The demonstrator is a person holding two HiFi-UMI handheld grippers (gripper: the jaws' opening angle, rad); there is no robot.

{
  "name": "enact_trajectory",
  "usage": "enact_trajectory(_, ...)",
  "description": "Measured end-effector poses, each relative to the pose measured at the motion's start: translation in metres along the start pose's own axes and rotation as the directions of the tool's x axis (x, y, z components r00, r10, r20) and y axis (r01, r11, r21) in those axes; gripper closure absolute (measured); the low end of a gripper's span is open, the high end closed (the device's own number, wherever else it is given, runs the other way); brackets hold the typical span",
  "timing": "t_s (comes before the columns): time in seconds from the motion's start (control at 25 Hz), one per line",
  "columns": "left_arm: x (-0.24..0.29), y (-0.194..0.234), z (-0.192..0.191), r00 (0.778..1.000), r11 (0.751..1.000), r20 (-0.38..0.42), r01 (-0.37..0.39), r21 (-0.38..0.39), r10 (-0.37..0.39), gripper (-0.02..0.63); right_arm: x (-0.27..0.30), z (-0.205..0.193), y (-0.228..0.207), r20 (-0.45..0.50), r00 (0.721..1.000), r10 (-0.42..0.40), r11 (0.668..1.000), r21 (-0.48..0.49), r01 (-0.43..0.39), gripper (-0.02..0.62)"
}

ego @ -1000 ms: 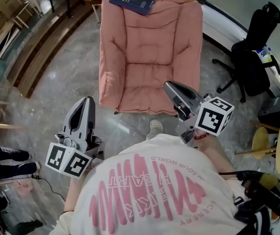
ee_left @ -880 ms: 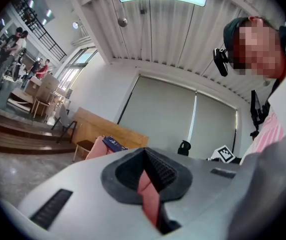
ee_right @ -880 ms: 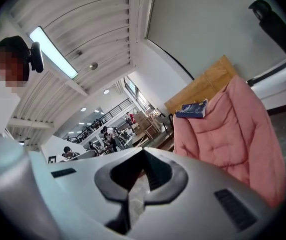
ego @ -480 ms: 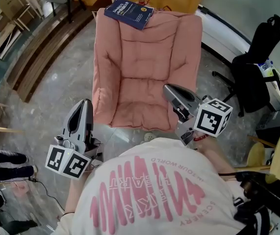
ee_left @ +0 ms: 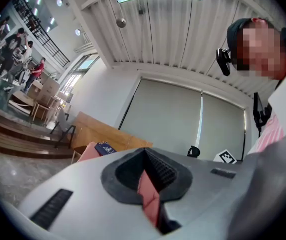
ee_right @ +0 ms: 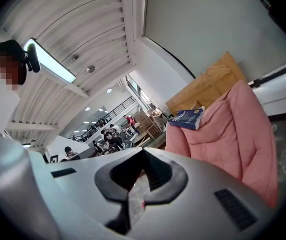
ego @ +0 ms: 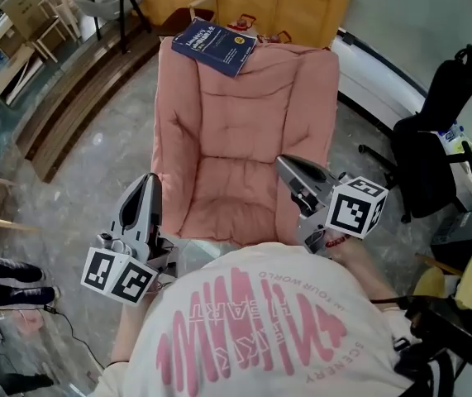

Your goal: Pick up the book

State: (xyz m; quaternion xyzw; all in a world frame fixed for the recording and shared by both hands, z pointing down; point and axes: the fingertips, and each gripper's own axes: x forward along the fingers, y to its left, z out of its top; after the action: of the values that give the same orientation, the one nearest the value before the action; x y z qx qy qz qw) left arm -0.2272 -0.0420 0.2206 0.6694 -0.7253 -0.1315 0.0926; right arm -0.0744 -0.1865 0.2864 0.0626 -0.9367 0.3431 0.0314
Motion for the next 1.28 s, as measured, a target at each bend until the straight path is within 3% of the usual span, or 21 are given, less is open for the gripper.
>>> enact_trajectory(0.44,-0.005,0.012,-0.019,0.994,0.995,-0.051,-0.098,0.01,0.099,0.598,0.02,-0.016,-0.025,-0.041,0.998,0.057,0.994,0.093,-0.053,0.585)
enact_trajectory(0.64,-0.001,0.014,-0.028,0.99,0.995,-0.105,-0.096,0.021,0.098,0.598,0.022,-0.027,-0.033,-0.045,0.998,0.051,0.99,0.137,-0.045,0.585)
enact_trajectory(0.96,0.036,0.021,-0.027,0.983,0.998,-0.177,0.051,0.033,-0.045,0.598,0.011,-0.031,-0.054,0.019,0.996,-0.092,0.976,0.202,0.086,0.584)
enact_trajectory(1.28,0.069,0.058,-0.008,0.968,0.989,-0.202,0.147,-0.016,-0.147,0.598,0.04,-0.017,-0.045,0.081,0.983,-0.165,0.958,0.248,0.14,0.584)
